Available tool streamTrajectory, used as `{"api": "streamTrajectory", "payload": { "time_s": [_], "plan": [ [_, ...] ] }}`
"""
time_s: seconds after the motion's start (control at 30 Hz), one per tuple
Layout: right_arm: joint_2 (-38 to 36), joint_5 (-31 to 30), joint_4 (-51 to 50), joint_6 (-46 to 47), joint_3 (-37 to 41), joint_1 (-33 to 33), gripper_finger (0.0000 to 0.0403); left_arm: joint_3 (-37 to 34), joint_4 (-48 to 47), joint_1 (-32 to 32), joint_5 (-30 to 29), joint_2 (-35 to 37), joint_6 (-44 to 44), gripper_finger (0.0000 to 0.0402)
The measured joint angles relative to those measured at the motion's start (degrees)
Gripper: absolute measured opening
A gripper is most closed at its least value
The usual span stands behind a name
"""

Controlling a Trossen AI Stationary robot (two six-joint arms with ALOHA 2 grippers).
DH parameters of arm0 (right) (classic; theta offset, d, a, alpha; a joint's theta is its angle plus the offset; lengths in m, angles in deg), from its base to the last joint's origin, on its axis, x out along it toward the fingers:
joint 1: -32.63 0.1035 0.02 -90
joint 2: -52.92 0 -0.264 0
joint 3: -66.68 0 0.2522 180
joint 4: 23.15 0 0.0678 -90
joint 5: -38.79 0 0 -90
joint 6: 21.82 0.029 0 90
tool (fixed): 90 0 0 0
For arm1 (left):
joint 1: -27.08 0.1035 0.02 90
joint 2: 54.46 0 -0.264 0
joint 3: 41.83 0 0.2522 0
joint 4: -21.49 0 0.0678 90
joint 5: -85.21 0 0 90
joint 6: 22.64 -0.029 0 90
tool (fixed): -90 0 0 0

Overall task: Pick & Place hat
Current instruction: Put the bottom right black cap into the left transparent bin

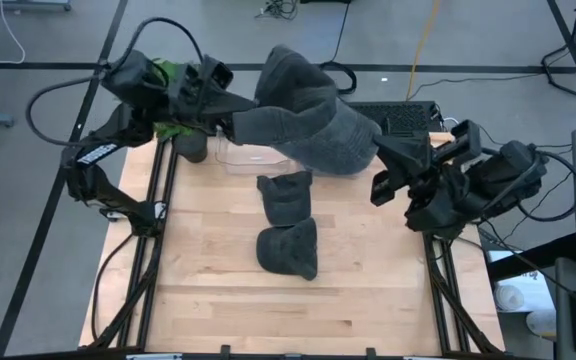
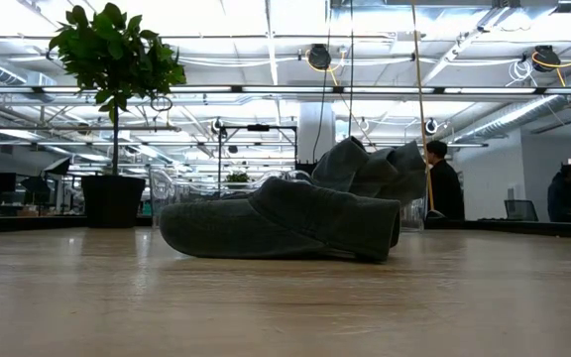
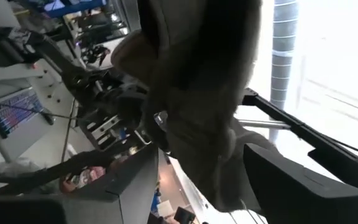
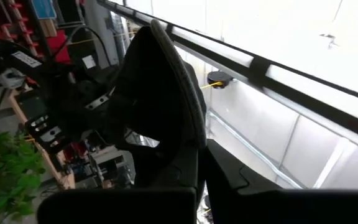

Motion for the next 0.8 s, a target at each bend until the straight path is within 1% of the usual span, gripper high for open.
{"api": "streamTrajectory", "payload": {
  "time_s": [0.13, 0.2, 0.3, 0.37, 0.43, 0.6, 0.63, 0.8],
  "plan": [
    [0.35, -0.08, -2.36, 2.72, 0.24, -0.86, 0.0000, -0.04, 1.22, -0.96, 0.28, -0.70, 0.04, 0.0239],
    [0.40, -0.14, -3.31, 3.66, 0.68, -1.35, 0.0000, -0.04, 1.13, -1.41, 1.37, -0.73, 0.01, 0.0235],
    [0.38, -0.20, -4.18, 4.13, 1.34, -1.95, 0.0000, -0.04, 1.09, -2.31, 2.80, -0.76, -0.17, 0.0215],
    [0.38, -0.19, -4.20, 3.82, 1.74, -2.13, 0.0000, -0.04, 1.07, -3.08, 2.84, -0.76, -0.22, 0.0189],
    [0.38, -0.27, -4.25, 2.79, 1.90, -2.13, 0.0000, -0.04, 1.02, -3.56, 3.17, -0.76, -1.01, 0.0152],
    [0.35, -0.35, -3.91, 2.09, 1.90, -1.88, 0.0000, -0.04, 0.56, -4.06, 4.14, -0.76, -4.35, 0.0029],
    [0.35, -0.44, -3.82, 1.92, 1.90, -1.56, 0.0000, -0.04, 0.44, -4.06, 4.65, -0.76, -5.31, 0.0020],
    [0.35, -0.54, -3.32, 1.18, 1.90, 0.41, 0.0006, -0.04, -3.94, -3.95, 5.97, -0.71, -8.88, 0.0020]
  ]
}}
